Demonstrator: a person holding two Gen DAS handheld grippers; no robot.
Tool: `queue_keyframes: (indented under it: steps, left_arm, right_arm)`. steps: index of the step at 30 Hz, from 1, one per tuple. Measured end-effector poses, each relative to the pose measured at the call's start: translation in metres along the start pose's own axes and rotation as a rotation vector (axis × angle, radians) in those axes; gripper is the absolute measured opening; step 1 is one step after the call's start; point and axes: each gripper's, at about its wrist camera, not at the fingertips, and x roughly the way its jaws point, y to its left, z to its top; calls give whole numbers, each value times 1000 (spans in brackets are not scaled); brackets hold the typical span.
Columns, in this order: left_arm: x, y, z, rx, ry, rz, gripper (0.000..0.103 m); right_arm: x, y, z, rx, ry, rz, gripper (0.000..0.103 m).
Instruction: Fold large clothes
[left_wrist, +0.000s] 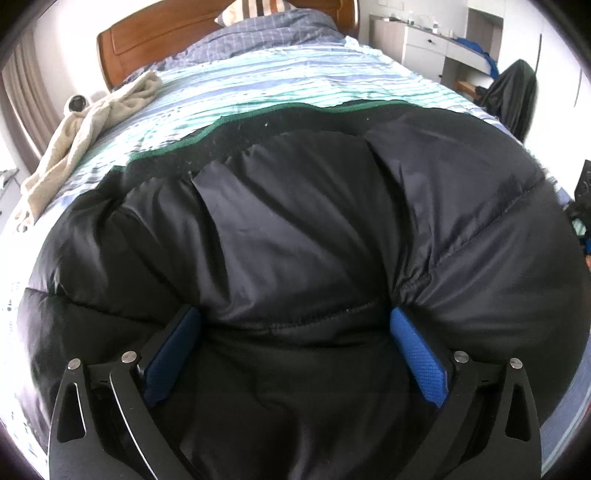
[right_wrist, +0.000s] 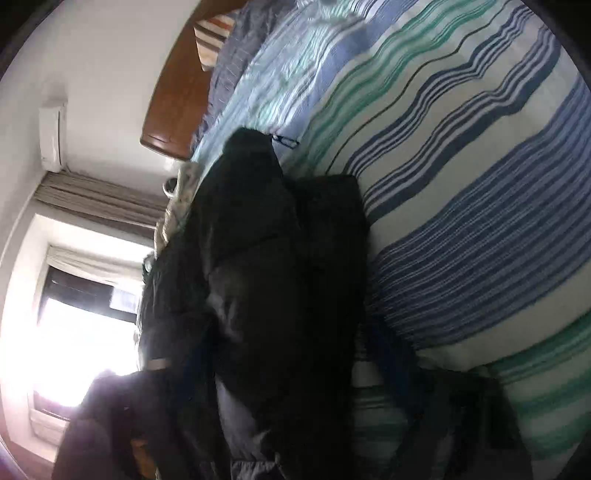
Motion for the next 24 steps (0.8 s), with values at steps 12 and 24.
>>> queue_keyframes:
  steps: [12,24]
  left_arm:
    - [-47,22,21,35,93,-39,87]
    - [-175,61,127,-22,8,-492,100]
  right_arm:
    - [-55,209,-59,-426,-254,-110,23]
    - [39,365,-200,-1052,-399,-449,22]
